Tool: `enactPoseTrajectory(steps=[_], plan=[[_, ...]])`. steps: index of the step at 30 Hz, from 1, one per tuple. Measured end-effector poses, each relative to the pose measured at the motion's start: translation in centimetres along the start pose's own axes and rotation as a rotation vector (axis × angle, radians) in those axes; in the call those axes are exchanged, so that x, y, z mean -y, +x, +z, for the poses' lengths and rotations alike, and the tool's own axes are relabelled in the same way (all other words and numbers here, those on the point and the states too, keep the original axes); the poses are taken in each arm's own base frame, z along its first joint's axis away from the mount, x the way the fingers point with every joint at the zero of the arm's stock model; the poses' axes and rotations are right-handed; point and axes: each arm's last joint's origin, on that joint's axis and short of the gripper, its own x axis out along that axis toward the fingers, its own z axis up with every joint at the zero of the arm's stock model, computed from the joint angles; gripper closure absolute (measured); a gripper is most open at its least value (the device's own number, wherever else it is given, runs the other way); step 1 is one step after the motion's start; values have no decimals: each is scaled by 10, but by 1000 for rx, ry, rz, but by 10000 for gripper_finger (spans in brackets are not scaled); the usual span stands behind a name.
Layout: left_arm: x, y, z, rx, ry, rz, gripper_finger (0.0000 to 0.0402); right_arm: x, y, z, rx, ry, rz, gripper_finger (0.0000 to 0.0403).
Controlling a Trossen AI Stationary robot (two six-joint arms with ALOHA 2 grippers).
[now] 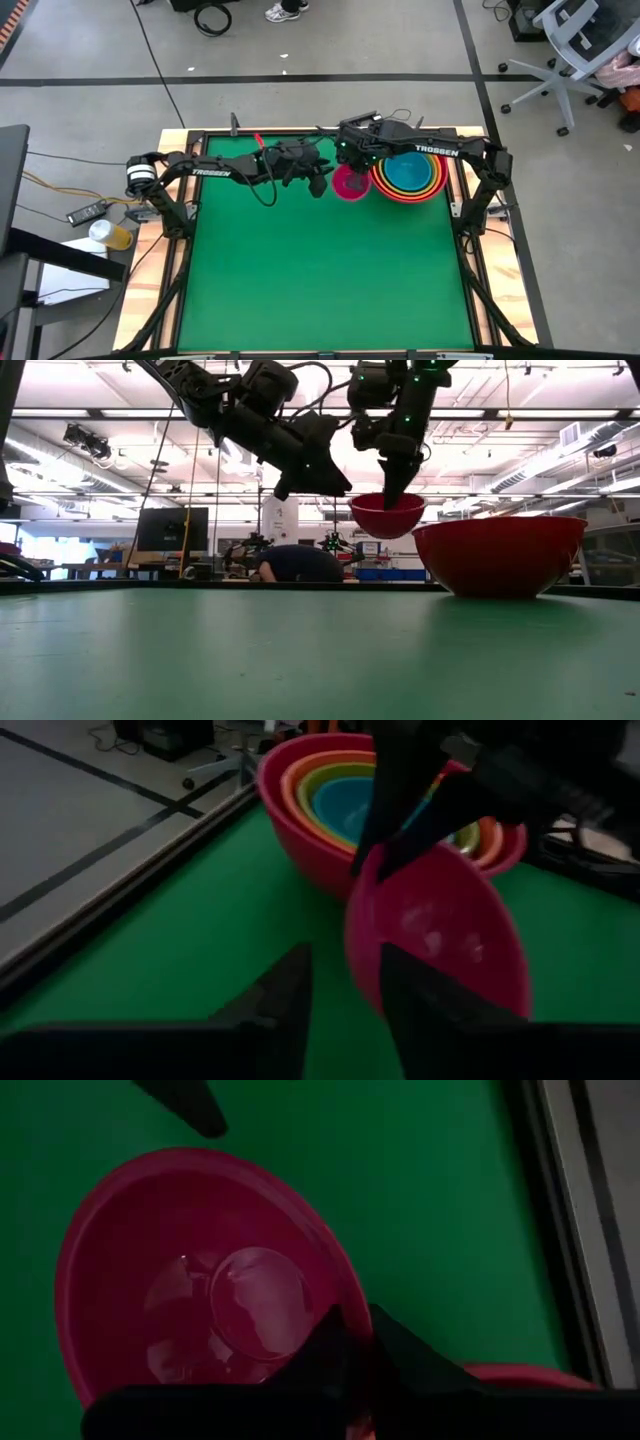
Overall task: Nest bowls inside each other
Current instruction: Stack the pink bowl on top of the blue bowl
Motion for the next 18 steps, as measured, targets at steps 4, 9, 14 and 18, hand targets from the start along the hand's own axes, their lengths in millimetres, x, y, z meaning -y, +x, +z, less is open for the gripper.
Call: enactPoseTrajectory(steps=[4, 9, 14, 18], plan=[[-1, -3, 3, 6, 41, 6, 231, 9, -4, -6, -29, 29, 77, 383], [1, -12, 9, 16, 127, 0, 200, 29, -19, -15, -7, 85, 180, 383], [8, -26, 13, 30, 200, -22, 197, 61, -45, -38, -13, 178, 202, 383], [8, -36, 4, 69, 213, -32, 197, 86, -67, -60, 9, 273, 177, 383]])
